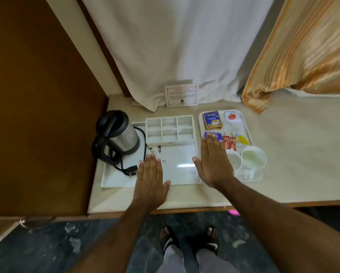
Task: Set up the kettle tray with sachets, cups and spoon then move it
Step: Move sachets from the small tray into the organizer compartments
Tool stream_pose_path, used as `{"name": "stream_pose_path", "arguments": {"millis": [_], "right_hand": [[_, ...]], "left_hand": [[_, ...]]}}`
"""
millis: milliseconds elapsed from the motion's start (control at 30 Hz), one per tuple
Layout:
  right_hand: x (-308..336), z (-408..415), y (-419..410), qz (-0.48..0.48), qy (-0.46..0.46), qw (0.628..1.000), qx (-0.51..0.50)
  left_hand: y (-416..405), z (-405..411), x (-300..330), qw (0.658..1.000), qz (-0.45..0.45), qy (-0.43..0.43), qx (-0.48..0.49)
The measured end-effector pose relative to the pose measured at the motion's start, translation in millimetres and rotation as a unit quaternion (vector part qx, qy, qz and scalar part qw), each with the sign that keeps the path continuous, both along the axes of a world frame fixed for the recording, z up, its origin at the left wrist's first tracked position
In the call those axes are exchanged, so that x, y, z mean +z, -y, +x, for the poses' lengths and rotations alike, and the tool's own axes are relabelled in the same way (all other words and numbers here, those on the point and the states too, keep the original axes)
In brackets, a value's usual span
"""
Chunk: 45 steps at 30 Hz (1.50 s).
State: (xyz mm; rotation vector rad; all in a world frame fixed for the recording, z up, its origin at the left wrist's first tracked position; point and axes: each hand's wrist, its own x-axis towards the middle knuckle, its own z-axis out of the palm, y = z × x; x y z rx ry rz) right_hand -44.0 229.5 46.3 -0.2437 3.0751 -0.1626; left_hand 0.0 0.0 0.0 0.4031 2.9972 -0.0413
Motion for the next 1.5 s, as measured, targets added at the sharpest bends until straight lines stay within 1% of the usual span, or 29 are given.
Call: {"name": "stream_pose_path", "arguments": {"millis": [133, 200, 367, 500, 733, 900, 1000, 1133, 1233, 1367, 1500], "right_hand": [[-1, -6, 0, 0.041, -0.011, 0.999, 0.015], [-2, -8, 2, 0.039, -0.007, 0.999, 0.008], [0, -10, 4, 0.048, -0.016, 0.999, 0.005], [1, -15, 13, 0.043, -0.024, 0.998, 0.025], [-3, -23, 39, 0.016, -0.023, 0.999, 0.023], [-5, -33, 44, 0.0, -0.014, 1.0, -0.02], [0, -57, 35, -0.014, -0.025, 0.998, -0.055], [9, -96, 21, -0.032, -0.029, 0.995, -0.093], [7, -119, 13, -0.031, -0.023, 0.995, -0.091], [-2, -141, 2, -0.039, -0.021, 0.994, -0.099], [-11, -155, -6, -0.058, -0.011, 0.993, -0.098]], "left_hand": [[2, 7, -14, 1.0, -0.002, 0.029, 0.003], [4, 8, -21, 0.999, 0.002, 0.051, 0.002], [6, 4, -24, 0.998, 0.018, 0.063, -0.003], [10, -1, -26, 0.997, 0.022, 0.08, 0.002], [14, -5, -30, 0.996, 0.046, 0.073, -0.014], [18, -6, -34, 0.996, 0.056, 0.064, -0.03], [17, -9, -33, 0.995, 0.059, 0.072, -0.033], [5, -28, -24, 0.995, 0.036, 0.077, -0.044], [0, -42, -22, 0.995, 0.037, 0.074, -0.048], [3, -53, -27, 0.995, 0.066, 0.035, -0.069], [-5, -57, -31, 0.996, 0.069, 0.037, -0.04]]}}
